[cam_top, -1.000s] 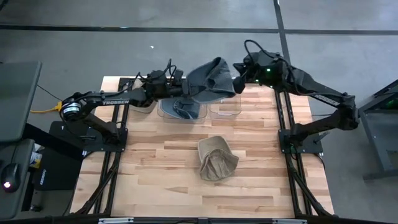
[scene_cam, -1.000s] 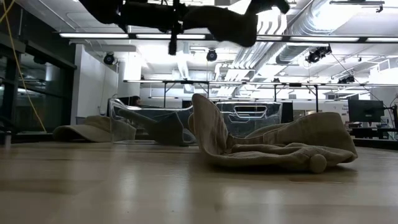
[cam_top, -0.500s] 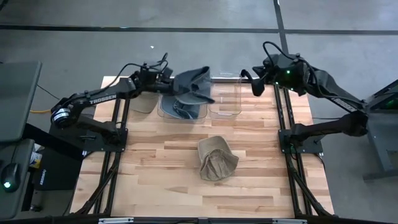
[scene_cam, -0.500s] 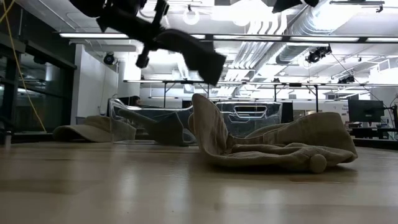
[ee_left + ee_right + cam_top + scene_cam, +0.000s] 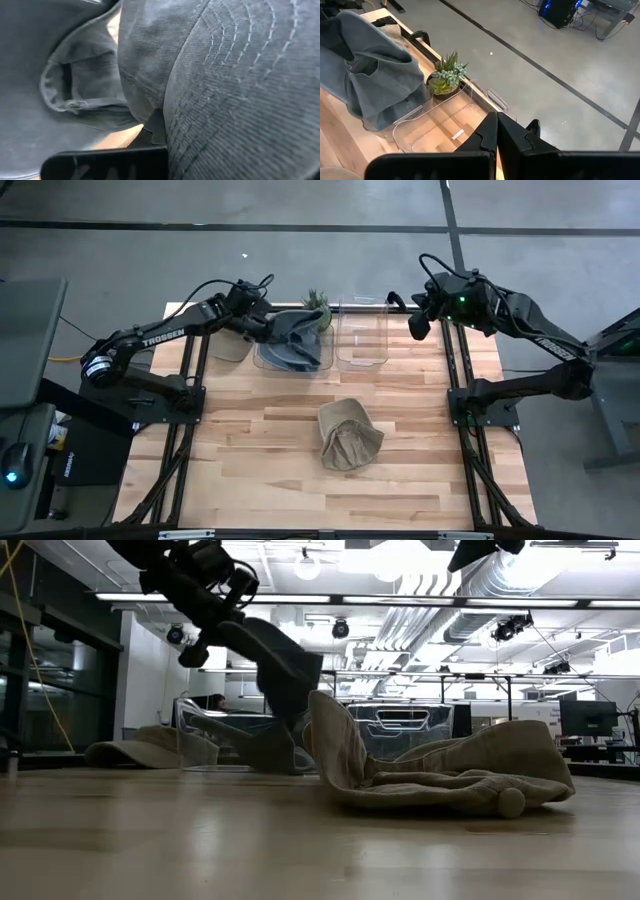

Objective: Pick & Place hat
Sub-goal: Put the gray cap into the left transparent bin

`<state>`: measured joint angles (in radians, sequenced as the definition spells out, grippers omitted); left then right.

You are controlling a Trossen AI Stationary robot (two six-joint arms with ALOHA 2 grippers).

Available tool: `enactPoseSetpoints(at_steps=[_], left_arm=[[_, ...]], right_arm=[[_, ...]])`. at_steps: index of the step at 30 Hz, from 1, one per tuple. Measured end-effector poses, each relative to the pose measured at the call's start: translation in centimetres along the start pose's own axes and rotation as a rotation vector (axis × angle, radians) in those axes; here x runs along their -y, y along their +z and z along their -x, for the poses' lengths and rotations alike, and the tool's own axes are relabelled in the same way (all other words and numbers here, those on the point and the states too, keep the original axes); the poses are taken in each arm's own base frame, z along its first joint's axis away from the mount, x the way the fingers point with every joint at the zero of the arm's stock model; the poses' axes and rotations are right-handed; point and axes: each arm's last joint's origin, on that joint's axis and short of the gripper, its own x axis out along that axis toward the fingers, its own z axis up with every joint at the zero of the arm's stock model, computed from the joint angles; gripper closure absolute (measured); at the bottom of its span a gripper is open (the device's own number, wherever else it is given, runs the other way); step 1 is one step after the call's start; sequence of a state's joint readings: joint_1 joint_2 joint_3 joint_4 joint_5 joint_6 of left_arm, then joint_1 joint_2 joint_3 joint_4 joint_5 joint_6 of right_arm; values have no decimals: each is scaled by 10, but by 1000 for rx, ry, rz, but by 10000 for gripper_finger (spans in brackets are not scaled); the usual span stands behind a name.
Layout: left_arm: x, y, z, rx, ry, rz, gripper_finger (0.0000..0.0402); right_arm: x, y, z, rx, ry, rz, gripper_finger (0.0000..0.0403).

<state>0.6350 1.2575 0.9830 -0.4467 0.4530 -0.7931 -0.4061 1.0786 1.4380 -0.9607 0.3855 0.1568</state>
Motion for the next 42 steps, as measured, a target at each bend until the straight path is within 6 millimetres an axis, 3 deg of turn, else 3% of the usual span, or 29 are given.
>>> enactPoseSetpoints(at_steps=[6,21,30,42], left_arm=[[-4,2,-7,6,33,-19,401],[-24,9,-49,-99,57,52,401],[-33,4,-49,-105,190,90,402],[-35,2,-48,-102,240,128,402]], right_arm=[[0,0,0,0,-1,0,403],[0,0,0,1,-1,-4,403],[0,0,0,1,-1,-4,403],[0,0,0,1,-1,-12,403]])
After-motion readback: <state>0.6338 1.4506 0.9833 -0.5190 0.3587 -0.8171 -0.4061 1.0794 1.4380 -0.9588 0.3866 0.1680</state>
